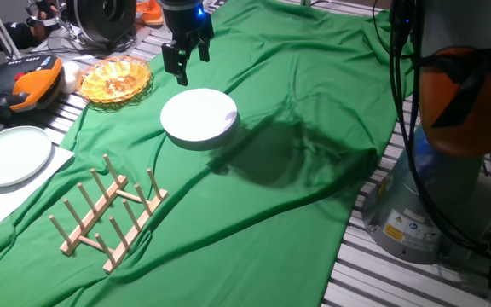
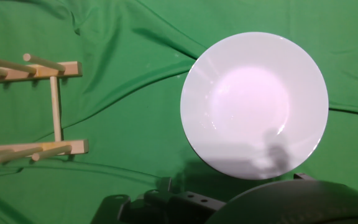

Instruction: Put the dish on the dish rack

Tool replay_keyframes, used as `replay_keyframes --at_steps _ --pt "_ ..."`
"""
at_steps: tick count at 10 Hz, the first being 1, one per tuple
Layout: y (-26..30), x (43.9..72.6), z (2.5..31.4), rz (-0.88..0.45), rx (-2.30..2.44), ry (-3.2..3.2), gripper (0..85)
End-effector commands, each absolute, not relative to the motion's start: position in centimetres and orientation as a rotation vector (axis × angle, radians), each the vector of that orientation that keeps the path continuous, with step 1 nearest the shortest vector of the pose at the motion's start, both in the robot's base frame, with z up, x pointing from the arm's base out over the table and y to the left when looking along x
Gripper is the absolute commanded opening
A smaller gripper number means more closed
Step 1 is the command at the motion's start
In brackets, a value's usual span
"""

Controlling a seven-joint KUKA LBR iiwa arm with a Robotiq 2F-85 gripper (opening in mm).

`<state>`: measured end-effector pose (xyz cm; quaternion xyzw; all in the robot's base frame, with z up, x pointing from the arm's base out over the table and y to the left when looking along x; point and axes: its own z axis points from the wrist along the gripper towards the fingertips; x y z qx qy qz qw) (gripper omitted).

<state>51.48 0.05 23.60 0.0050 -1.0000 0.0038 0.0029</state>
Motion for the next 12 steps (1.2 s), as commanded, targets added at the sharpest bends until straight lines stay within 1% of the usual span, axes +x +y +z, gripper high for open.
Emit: replay_keyframes --at_steps 1,12 --pt "0.07 51.50 23.59 0.155 0.281 -2.889 0.0" --pt "0.07 51.47 23.58 0.160 0.276 -2.895 0.0"
